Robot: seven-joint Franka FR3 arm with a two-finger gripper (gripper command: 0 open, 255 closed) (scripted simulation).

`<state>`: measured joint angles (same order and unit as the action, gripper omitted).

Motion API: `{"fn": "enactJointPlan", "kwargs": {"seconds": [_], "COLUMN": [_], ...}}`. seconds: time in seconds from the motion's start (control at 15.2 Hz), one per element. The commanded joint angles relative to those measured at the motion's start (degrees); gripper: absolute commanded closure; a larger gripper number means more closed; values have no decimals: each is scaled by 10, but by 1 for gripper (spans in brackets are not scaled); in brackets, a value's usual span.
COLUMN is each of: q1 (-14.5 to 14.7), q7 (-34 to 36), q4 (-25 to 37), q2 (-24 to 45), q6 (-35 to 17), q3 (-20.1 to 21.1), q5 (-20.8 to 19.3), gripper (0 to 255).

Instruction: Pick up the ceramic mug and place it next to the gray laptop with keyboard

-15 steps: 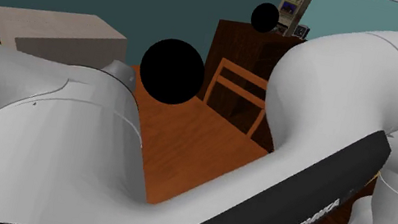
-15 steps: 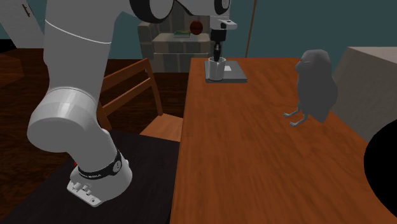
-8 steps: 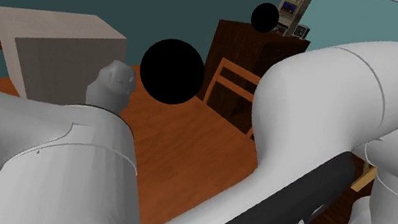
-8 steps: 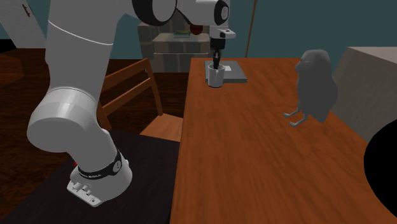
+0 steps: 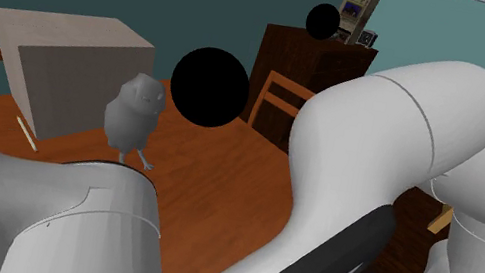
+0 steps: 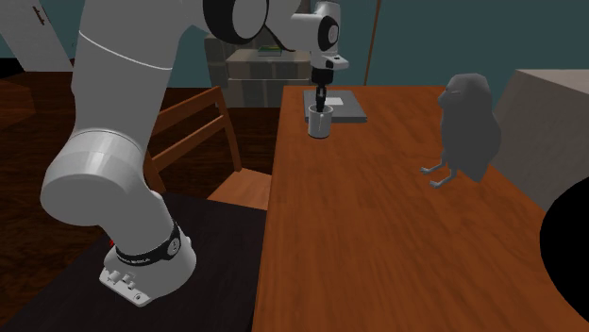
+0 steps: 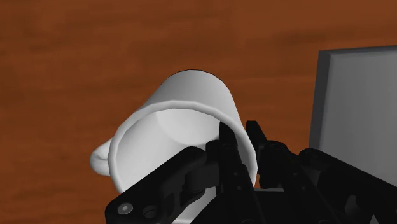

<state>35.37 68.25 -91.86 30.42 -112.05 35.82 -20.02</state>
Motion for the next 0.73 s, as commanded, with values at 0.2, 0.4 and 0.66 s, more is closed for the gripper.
{"fn": "enactJointPlan", "kwargs": {"seconds": [0.2,0.4,0.66], "q1": [0,0,0], "q7": [0,0,0], "q4": [-1,-1,-1], "q2": [0,0,0], "q6": [-2,-2,-2], "q3": [0,0,0], "q5": [0,0,0], "gripper": [255,0,0]}}
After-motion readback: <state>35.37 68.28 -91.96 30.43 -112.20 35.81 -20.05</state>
